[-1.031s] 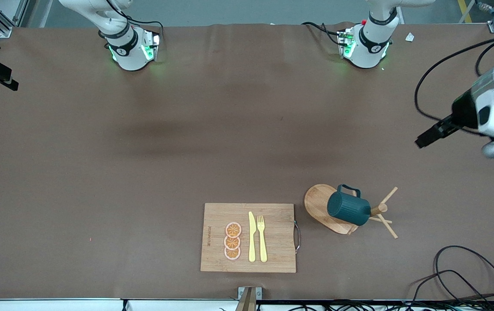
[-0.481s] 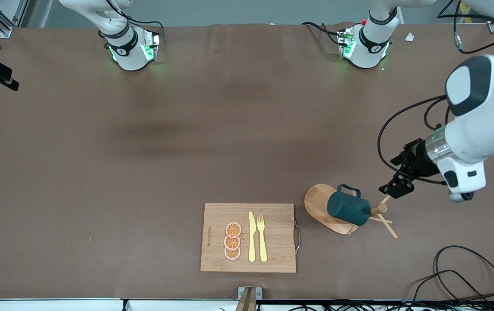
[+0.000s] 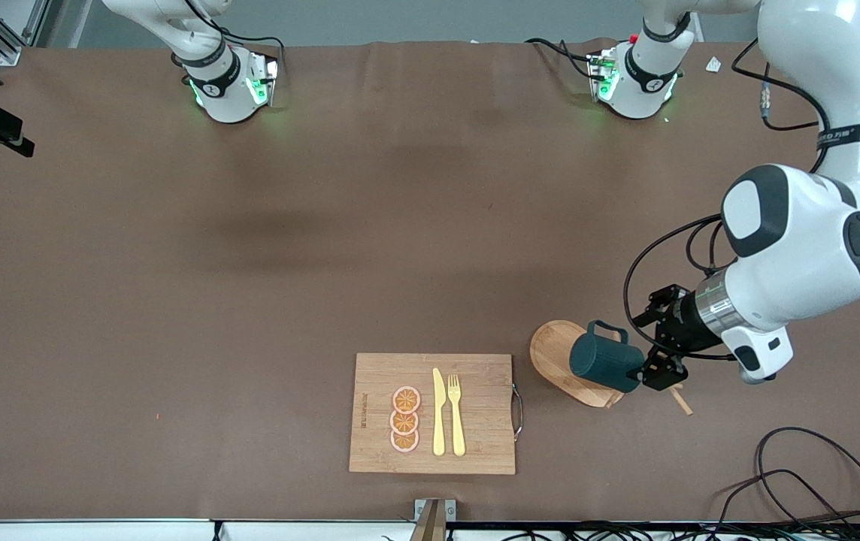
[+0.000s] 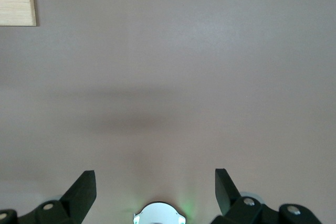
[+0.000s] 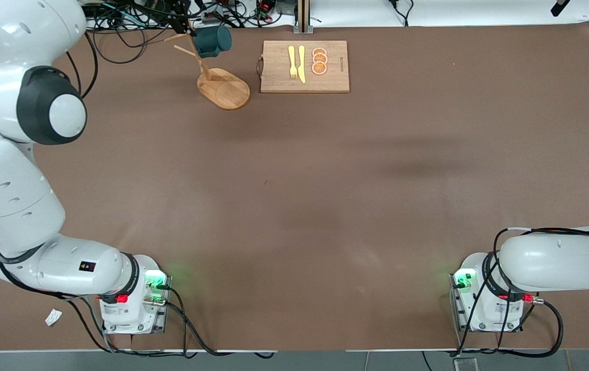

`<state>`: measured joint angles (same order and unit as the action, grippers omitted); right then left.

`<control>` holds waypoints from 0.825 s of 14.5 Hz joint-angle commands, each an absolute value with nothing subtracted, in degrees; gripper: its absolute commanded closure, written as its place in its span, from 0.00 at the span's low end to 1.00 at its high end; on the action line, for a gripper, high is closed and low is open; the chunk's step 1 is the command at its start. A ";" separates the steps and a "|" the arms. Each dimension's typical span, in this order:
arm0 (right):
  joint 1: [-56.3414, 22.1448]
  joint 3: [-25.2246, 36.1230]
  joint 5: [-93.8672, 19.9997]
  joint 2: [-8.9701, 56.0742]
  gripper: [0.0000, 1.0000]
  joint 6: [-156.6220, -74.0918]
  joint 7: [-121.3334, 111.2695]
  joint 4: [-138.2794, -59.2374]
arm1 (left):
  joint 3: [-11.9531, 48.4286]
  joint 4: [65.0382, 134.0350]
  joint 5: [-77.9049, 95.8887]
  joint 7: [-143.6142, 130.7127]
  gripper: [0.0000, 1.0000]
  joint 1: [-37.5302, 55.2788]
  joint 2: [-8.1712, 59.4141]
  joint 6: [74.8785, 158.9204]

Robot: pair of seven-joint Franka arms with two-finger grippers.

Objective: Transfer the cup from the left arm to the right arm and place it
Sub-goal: 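Reach the left gripper to the teal mug on the stand and grasp it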

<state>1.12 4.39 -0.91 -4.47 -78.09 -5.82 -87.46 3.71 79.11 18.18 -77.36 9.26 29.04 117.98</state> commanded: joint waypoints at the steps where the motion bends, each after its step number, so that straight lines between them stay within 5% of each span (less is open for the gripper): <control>1: 1.23 4.22 -1.14 -5.10 0.00 -77.96 -5.36 -87.98 | 3.69 76.29 19.77 -79.63 0.00 9.40 31.64 118.91; 12: 1.23 4.22 -1.76 -5.10 0.00 -78.05 -4.04 -87.98 | 3.78 76.38 23.11 -79.19 0.00 9.49 35.86 121.11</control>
